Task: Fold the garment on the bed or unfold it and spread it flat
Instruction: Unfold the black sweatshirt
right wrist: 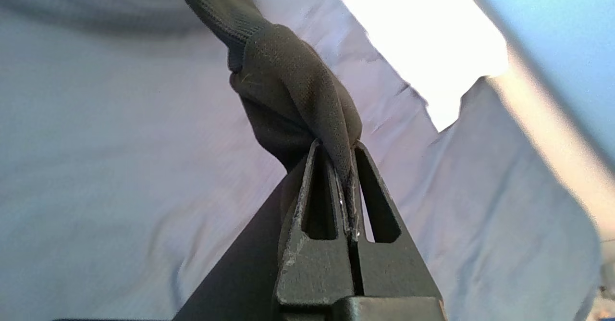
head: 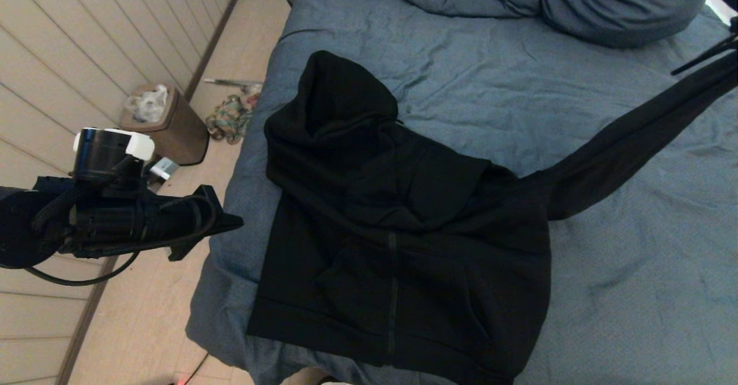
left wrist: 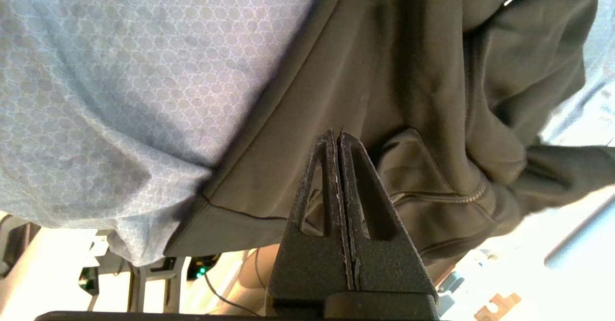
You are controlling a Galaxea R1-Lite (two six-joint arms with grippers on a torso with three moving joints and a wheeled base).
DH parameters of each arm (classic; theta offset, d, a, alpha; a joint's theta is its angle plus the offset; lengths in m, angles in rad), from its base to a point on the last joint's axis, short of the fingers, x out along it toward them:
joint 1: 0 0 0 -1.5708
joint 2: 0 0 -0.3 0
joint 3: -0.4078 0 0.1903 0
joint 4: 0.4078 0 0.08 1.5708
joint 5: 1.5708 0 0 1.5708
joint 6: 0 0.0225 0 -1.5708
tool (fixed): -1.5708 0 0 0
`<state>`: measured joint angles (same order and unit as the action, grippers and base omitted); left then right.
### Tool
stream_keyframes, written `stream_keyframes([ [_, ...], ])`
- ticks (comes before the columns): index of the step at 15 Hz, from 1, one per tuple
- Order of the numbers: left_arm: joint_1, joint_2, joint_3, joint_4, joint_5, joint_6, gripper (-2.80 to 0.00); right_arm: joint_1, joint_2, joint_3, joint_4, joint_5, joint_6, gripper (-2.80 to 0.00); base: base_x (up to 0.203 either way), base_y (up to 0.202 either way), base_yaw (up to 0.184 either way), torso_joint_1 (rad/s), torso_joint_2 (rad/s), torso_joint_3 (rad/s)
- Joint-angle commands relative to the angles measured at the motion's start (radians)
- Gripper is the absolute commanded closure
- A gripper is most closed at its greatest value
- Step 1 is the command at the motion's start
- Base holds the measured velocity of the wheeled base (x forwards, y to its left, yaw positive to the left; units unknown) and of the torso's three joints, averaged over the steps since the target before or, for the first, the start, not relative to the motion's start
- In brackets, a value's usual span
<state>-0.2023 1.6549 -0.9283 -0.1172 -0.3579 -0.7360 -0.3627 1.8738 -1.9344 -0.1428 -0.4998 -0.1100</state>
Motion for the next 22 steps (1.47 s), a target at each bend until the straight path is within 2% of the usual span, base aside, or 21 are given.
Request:
stream_keyframes([
  [1, 0.000, 0.001, 0.000, -0.001, -0.002, -0.005, 0.00, -0.011, -0.016, -0.026, 0.001, -0.003, -0.002, 0.00, 0.000, 0.000, 0.000, 0.000, 0.00, 0.000],
  [4, 0.000, 0.002, -0.001, -0.001, -0.001, -0.005, 0.00, -0.012, -0.031, -0.017, -0.008, -0.003, 0.020, 0.00, 0.000, 0.000, 0.000, 0.000, 0.00, 0.000],
  [6, 0.000, 0.003, -0.001, -0.001, -0.003, -0.005, 0.00, -0.013, -0.054, 0.055, -0.006, -0.003, 0.037, 0.00, 0.000, 0.000, 0.000, 0.000, 0.00, 0.000],
  [8, 0.000, 0.002, 0.000, -0.001, -0.002, -0.003, 0.00, -0.018, -0.115, 0.245, -0.006, 0.013, 0.045, 0.00, 0.000, 0.000, 0.000, 0.000, 0.00, 0.000],
  [11, 0.000, -0.003, 0.003, -0.001, -0.003, -0.005, 0.00, -0.051, -0.227, 0.579, -0.033, 0.093, 0.052, 0.00, 0.000, 0.000, 0.000, 0.000, 0.00, 0.000],
  [15, 0.000, 0.002, 0.003, 0.001, -0.004, -0.005, 0.00, -0.204, -0.295, 0.902, -0.207, 0.192, 0.047, 0.00, 0.000, 0.000, 0.000, 0.000, 0.00, 0.000],
  [16, 0.000, 0.002, 0.005, 0.001, -0.004, -0.005, 0.00, -0.230, -0.297, 0.958, -0.237, 0.218, 0.045, -2.80, 0.000, 0.000, 0.000, 0.000, 0.00, 0.000],
  [19, 0.000, 0.008, 0.004, 0.001, -0.007, -0.005, 0.00, -0.317, -0.310, 1.089, -0.349, 0.308, 0.030, -2.80, 0.000, 0.000, 0.000, 0.000, 0.00, 0.000],
  [22, -0.001, 0.032, 0.000, 0.000, -0.009, -0.006, 0.00, -0.459, -0.362, 1.125, -0.353, 0.487, 0.028, -2.80, 0.000, 0.000, 0.000, 0.000, 0.00, 0.000],
])
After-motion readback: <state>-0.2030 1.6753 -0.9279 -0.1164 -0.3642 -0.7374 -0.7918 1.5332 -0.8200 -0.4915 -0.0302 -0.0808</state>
